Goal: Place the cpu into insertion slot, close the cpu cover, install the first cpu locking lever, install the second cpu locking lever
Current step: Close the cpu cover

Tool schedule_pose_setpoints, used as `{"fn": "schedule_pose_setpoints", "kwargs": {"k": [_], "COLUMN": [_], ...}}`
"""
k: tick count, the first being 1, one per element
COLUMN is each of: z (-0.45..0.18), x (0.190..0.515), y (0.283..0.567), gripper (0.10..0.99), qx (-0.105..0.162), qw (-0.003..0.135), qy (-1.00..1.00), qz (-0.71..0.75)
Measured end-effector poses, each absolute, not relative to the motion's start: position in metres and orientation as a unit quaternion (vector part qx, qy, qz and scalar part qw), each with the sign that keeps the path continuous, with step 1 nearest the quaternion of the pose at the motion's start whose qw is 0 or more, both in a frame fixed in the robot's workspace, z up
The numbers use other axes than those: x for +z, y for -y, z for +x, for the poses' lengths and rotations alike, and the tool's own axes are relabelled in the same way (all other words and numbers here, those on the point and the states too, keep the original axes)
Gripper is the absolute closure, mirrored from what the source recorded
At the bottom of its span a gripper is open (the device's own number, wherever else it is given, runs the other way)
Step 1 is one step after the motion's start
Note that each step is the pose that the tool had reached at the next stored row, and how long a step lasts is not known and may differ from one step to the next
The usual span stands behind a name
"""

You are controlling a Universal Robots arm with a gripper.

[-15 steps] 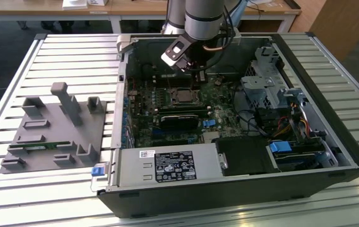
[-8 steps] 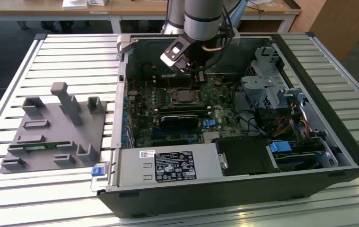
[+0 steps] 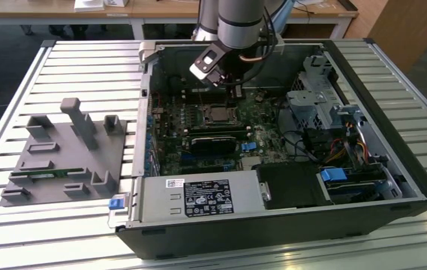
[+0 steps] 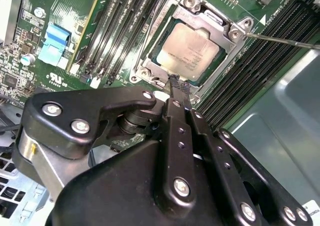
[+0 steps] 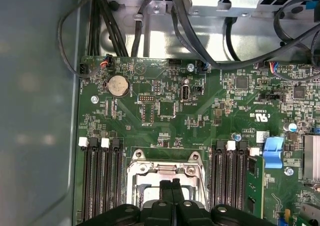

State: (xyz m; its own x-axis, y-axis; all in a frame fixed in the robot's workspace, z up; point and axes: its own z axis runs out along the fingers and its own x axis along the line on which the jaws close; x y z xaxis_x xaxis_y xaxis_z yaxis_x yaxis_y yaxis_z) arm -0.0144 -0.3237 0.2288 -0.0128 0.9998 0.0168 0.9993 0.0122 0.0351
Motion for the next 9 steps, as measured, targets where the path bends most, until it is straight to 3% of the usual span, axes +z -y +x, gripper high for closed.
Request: {"fn": "schedule_pose_setpoints", "kwargs": {"k": [9], "z": [-0.0161], "x": [0.2235], "y": [0.3236], "gripper": [0.98], "qx": [0.015], "qw": [0.003], "qy": [-0.711], "qz": [0.703]}}
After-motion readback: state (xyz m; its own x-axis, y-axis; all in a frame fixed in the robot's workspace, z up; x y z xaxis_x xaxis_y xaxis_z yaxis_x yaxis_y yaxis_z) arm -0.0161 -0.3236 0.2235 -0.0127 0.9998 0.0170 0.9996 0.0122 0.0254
